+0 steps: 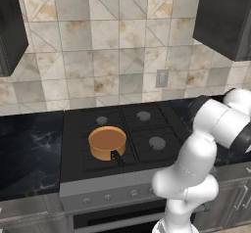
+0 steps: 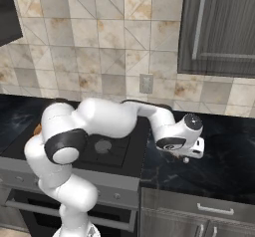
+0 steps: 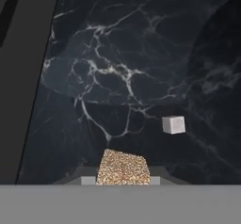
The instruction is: Pick up the sugar cube(s) and place them in the saucepan with hot chocolate.
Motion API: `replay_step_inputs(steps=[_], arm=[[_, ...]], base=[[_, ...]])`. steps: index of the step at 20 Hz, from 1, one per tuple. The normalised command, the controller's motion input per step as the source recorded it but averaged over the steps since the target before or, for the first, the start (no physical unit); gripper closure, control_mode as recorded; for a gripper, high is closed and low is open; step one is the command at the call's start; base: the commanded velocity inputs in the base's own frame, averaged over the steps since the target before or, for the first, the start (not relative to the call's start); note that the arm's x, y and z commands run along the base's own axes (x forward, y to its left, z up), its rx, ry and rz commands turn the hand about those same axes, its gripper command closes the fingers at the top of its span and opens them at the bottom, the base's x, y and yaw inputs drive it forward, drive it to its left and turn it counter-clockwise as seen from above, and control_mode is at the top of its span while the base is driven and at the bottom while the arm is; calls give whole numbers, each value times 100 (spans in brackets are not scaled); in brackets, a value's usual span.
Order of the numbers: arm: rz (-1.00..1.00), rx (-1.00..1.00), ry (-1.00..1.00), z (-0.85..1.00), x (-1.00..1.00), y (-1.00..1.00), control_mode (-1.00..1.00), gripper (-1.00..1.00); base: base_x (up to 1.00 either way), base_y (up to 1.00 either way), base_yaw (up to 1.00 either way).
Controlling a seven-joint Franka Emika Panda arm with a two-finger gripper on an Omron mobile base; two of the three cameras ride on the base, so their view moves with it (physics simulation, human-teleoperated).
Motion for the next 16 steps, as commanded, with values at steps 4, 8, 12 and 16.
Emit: replay_step_inputs(steps=[4,8,12,16], arm=[[0,1,-11,51,-25,36,-100,100],[0,0,-7,43,-11,72,-100,100],[0,0,-1,43,-4,89,-100,100],[0,0,0,44,0,100,-100,100]], base=[[0,0,0],[0,0,0],[0,0,0],[0,0,0]])
